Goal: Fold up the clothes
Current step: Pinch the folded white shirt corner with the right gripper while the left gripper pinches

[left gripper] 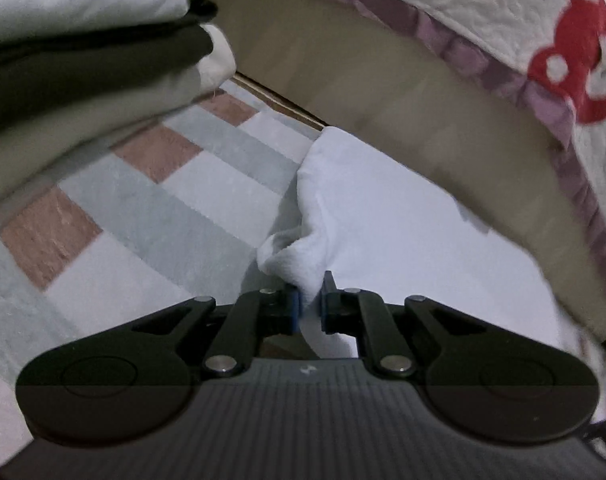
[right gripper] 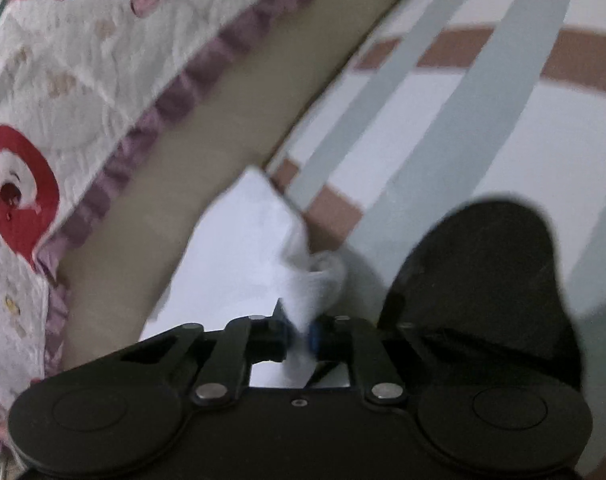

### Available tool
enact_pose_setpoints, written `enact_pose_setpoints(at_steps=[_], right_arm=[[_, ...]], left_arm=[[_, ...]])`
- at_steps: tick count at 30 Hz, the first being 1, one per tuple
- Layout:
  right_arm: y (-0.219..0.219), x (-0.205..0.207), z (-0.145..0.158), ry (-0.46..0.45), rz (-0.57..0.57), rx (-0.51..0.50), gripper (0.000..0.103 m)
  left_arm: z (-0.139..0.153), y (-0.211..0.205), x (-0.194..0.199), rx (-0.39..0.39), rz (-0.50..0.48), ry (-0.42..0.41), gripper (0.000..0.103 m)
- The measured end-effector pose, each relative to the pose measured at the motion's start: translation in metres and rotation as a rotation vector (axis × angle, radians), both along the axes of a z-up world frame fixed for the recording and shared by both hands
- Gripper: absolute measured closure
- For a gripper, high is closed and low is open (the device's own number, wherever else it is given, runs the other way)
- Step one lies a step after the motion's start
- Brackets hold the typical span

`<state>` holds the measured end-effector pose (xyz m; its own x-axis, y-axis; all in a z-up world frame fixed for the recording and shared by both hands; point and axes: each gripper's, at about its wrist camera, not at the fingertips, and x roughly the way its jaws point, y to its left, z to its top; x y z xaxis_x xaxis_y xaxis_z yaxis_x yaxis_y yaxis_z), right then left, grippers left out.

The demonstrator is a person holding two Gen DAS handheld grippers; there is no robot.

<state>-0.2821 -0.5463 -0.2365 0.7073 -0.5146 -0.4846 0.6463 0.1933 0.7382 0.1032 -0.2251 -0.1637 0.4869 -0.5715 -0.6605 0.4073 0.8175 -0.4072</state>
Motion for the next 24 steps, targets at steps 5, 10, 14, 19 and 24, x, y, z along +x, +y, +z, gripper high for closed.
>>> enact_pose_setpoints(at_steps=[5, 10, 14, 19, 24], right_arm=[[0.0, 0.001, 0.001, 0.034, -0.015, -0.006, 0.093], [-0.004, -0.002, -0.014, -0.083, -0.009, 0.086, 0.06], [-0.003, 0.005, -0.017, -0.091, 0.017, 0.084, 0.061], [0.002, 0.013, -0.013, -0.051, 0.04, 0.002, 0.081], [0.012, -0.011, 0.011, -0.045, 0.061, 0.022, 0.091]], left_arm=[[-0.024, 0.016, 0.019, -0.074, 0.03, 0.185, 0.093], [-0.036, 0.023, 0.028, -0.155, 0.049, 0.276, 0.074], [-0.031, 0.008, 0.02, -0.086, 0.025, 0.215, 0.072], [-0.028, -0.001, 0.015, -0.074, 0.014, 0.177, 0.092], [0.006, 0.022, 0.012, -0.17, 0.045, 0.219, 0.094]])
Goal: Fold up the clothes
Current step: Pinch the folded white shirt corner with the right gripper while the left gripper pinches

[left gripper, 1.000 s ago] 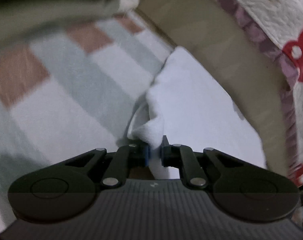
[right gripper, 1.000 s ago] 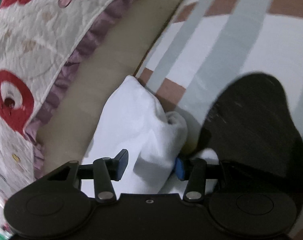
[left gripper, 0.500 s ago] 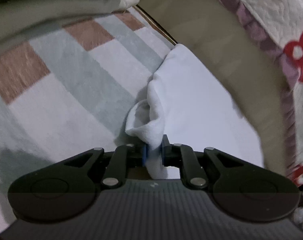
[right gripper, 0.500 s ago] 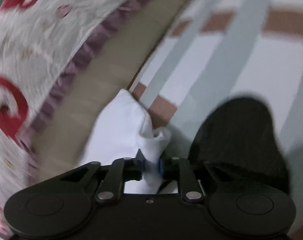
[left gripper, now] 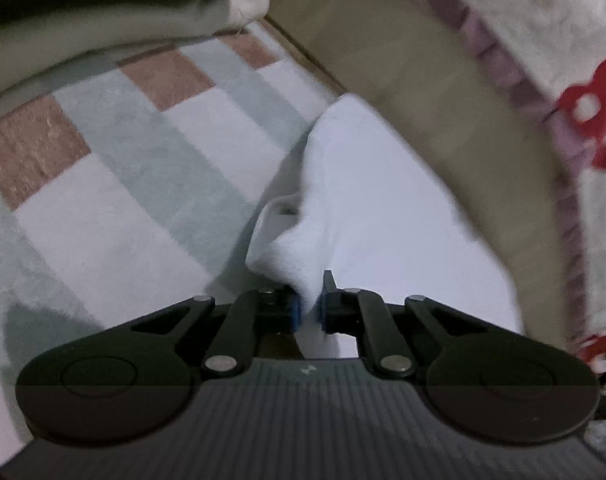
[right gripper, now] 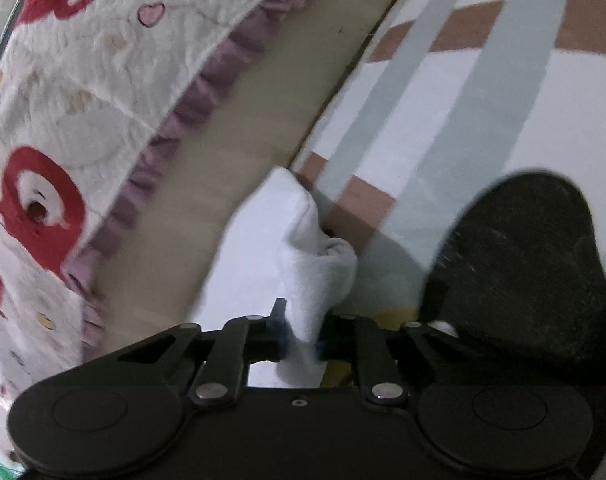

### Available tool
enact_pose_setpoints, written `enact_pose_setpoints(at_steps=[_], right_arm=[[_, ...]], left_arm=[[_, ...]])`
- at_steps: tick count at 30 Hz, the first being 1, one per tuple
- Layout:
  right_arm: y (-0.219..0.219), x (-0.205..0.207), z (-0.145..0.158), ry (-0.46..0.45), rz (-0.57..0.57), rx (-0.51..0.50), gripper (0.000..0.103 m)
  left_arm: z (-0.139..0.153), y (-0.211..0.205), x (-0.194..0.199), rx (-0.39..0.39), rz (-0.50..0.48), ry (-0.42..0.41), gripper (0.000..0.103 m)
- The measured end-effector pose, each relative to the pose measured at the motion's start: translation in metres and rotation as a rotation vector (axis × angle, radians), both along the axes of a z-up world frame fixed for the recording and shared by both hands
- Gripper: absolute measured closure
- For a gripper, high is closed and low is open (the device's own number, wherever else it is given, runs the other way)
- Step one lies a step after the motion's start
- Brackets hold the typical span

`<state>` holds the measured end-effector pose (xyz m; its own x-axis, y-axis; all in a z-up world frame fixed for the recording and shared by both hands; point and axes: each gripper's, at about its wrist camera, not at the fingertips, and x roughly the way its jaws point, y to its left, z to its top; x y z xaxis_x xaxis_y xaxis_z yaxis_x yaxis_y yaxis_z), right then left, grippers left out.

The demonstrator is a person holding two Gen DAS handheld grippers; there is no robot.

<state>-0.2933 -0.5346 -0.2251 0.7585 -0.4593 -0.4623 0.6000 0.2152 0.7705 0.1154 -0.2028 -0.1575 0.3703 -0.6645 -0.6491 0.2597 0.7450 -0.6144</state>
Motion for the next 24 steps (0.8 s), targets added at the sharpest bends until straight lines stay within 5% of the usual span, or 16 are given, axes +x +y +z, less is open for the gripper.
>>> enact_pose_setpoints(at_steps=[3, 9, 13, 15, 20, 22, 24], right_arm=[[0.006, -0.016, 0.016, 0.004, 0.013, 0.013, 0.092], [0.025, -0.046, 0.043, 0.037, 0.034, 0.033, 0.092], [0.046, -0.069, 0.027, 0.075, 0.01, 0.118, 0.092], [0.046, -0.073, 0.019, 0.072, -0.003, 0.149, 0.093], [0.055, -0.063, 0.01, 0.163, -0.001, 0.109, 0.093], [0.055, -0.064, 0.007, 0.163, -0.01, 0.121, 0.093], [0.055, -0.064, 0.005, 0.16, -0.015, 0.127, 0.093]], left_arm=[[0.023, 0.015, -0.022, 0.016, -0.013, -0.038, 0.095], [0.019, 0.047, -0.084, 0.157, -0.028, -0.025, 0.095], [0.016, 0.077, -0.096, 0.063, 0.009, 0.063, 0.095], [0.013, 0.08, -0.095, 0.08, 0.02, 0.077, 0.094], [-0.008, 0.079, -0.094, 0.243, 0.031, 0.174, 0.089], [-0.001, 0.078, -0.097, 0.313, 0.036, 0.144, 0.084], [0.015, 0.073, -0.108, 0.436, 0.048, 0.027, 0.079]])
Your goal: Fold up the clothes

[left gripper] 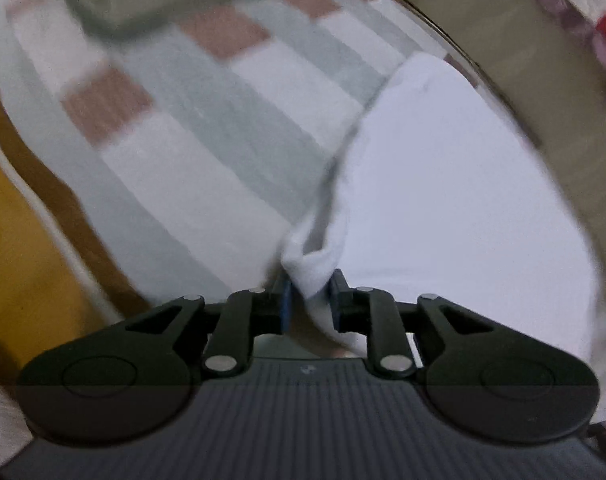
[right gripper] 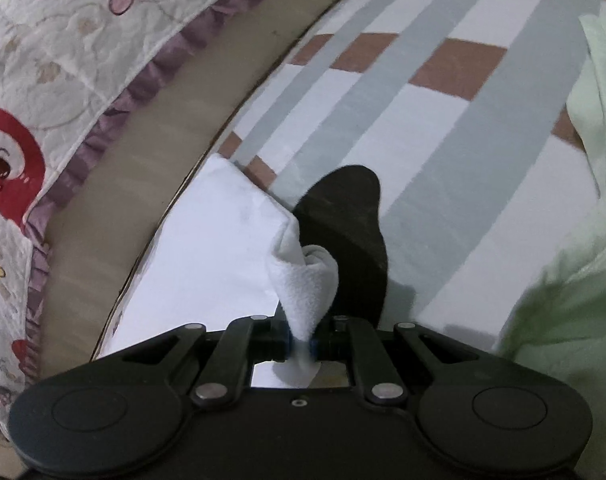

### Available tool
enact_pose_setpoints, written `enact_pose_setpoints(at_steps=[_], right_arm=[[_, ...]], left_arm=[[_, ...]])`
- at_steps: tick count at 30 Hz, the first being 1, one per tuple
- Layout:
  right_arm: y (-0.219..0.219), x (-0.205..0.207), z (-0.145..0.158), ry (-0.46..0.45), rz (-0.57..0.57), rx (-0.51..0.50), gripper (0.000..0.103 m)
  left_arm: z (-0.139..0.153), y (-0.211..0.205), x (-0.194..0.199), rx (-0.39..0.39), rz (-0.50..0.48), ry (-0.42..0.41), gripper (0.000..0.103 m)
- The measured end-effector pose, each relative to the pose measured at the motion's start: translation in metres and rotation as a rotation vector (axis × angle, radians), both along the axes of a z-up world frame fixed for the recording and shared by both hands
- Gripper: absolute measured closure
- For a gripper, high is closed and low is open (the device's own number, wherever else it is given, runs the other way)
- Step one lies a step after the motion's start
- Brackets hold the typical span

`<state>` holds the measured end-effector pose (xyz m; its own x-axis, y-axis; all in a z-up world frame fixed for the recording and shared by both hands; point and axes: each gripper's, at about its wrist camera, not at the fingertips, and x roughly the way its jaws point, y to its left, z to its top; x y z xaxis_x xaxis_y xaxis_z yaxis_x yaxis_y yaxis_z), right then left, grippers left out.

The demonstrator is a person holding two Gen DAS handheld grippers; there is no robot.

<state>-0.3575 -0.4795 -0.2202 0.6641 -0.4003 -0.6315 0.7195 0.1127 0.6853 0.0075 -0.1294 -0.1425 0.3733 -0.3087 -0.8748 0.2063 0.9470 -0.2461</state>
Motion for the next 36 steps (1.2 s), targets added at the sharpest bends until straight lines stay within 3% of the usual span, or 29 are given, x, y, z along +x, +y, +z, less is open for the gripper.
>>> enact_pose_setpoints(at_steps=[1, 2, 5, 8, 11, 16, 19, 23, 25, 29, 32, 34, 36], right_arm=[[0.0, 0.001, 0.001, 0.001, 0.004, -0.005, 0.093], [0.0, 0.001, 0.002, 0.002, 0.007, -0.011, 0.093], [0.0, 0.002, 0.001, 0.004, 0.006, -0.012, 0.093], [0.0, 0.003, 0.0, 0.001, 0.003, -0.01, 0.093], [0.0, 0.002, 0.001, -0.012, 0.003, -0.016, 0.092], [0.001, -0.001, 0.006, -0.048, 0.011, -0.034, 0.092], [0.003, 0.002, 0.016, -0.034, 0.05, -0.09, 0.093], [0.006, 0.014, 0.028, 0.018, 0.103, -0.177, 0.092], [0.008, 0.02, 0.035, 0.05, 0.126, -0.22, 0.092], [0.036, 0.062, 0.065, 0.305, 0.29, -0.496, 0.092], [0.064, 0.097, 0.089, 0.303, 0.408, -0.603, 0.092], [0.082, 0.12, 0.106, 0.285, 0.486, -0.665, 0.092], [0.101, 0.144, 0.122, 0.267, 0.564, -0.727, 0.092]], left_arm=[[0.009, -0.003, -0.006, 0.069, -0.008, -0.064, 0.08], [0.018, -0.004, -0.011, 0.071, -0.017, -0.114, 0.08], [0.044, -0.002, -0.025, -0.037, -0.043, -0.24, 0.079], [0.059, -0.014, -0.045, -0.136, -0.157, -0.316, 0.075], [0.053, -0.046, -0.063, -0.212, -0.331, -0.289, 0.074], [0.011, -0.095, -0.073, -0.244, -0.506, -0.104, 0.074], [-0.017, -0.102, -0.066, -0.232, -0.49, 0.048, 0.074], [-0.018, -0.104, -0.065, -0.214, -0.523, 0.055, 0.074], [-0.017, -0.103, -0.058, -0.211, -0.514, 0.102, 0.074], [-0.017, -0.1, -0.04, -0.214, -0.478, 0.224, 0.074], [-0.012, -0.098, -0.024, -0.196, -0.459, 0.314, 0.076], [0.005, -0.084, -0.007, -0.187, -0.425, 0.272, 0.078], [0.023, -0.049, 0.012, -0.258, -0.314, 0.101, 0.078]])
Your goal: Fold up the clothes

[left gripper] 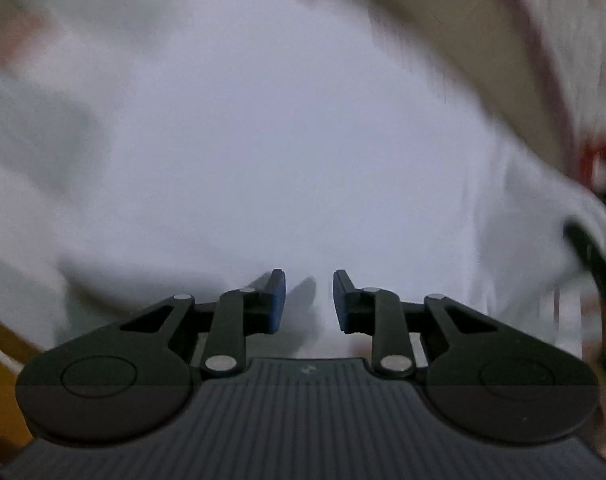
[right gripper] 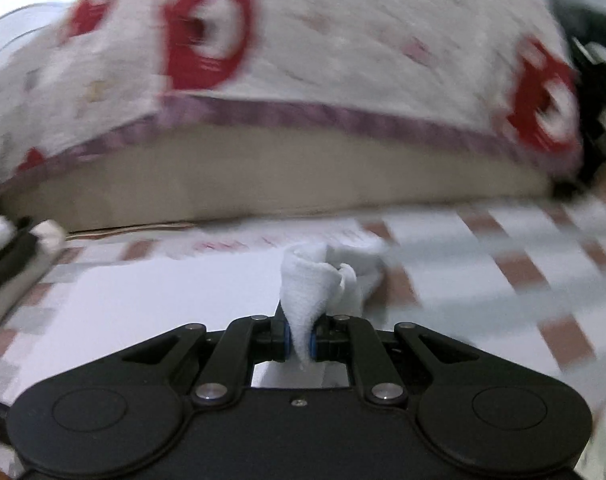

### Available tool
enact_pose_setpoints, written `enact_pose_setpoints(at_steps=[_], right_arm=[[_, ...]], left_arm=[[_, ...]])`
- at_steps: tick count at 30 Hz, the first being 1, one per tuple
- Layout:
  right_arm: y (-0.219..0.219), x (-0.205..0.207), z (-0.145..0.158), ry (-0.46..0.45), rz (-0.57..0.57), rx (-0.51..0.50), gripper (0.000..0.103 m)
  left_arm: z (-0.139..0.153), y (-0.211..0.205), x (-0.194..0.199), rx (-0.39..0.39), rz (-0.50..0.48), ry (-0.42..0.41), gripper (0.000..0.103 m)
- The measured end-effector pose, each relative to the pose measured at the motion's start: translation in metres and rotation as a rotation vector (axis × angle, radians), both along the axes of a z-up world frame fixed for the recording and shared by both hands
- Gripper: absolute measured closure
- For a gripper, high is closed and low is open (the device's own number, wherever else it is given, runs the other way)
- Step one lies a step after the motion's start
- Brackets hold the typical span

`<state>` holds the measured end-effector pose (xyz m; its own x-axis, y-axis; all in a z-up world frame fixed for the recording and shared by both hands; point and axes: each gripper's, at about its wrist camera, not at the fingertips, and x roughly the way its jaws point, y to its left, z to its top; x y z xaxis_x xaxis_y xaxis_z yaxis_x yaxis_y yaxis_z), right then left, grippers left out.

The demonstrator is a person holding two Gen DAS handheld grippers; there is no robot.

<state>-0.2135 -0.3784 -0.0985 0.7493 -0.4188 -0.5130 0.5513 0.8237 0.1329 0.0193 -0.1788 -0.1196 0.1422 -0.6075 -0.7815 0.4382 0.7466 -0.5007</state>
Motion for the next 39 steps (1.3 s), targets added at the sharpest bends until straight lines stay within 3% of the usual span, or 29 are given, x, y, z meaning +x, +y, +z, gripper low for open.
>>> enact_pose_setpoints(at_steps=[2, 4, 6, 9, 14, 20, 28, 32, 39], right_arm=[[0.019, 0.024, 0.016, -0.002, 0.088, -0.047, 0.092], [0.038, 0.047, 0.032, -0.005, 0.177, -0.095, 0.092], [0.07, 0.073, 0.03, -0.006, 0.302, -0.098, 0.092], [0.111, 0.108, -0.004, 0.044, 0.432, -0.07, 0.093], [0.127, 0.137, -0.072, 0.162, 0.463, 0.053, 0.093], [0.126, 0.131, -0.074, 0.156, 0.486, 0.038, 0.093], [0.125, 0.12, -0.061, 0.075, 0.505, 0.052, 0.092], [0.126, 0.116, -0.053, 0.048, 0.514, 0.053, 0.092], [0.134, 0.118, -0.038, 0.015, 0.557, 0.034, 0.092]], left_arm=[[-0.003, 0.036, 0.021, -0.073, 0.108, 0.025, 0.078], [-0.021, 0.06, 0.04, -0.163, 0.178, 0.153, 0.078], [-0.038, 0.077, 0.055, -0.235, 0.252, 0.257, 0.078], [-0.048, 0.072, 0.071, -0.191, 0.348, 0.23, 0.079], [-0.063, 0.052, 0.081, -0.104, 0.291, 0.269, 0.079], [-0.066, 0.052, 0.079, -0.101, 0.28, 0.331, 0.079], [-0.067, 0.071, 0.079, -0.168, 0.301, 0.384, 0.078], [-0.08, 0.073, 0.078, -0.182, 0.319, 0.469, 0.078], [-0.08, 0.076, 0.079, -0.195, 0.349, 0.481, 0.078]])
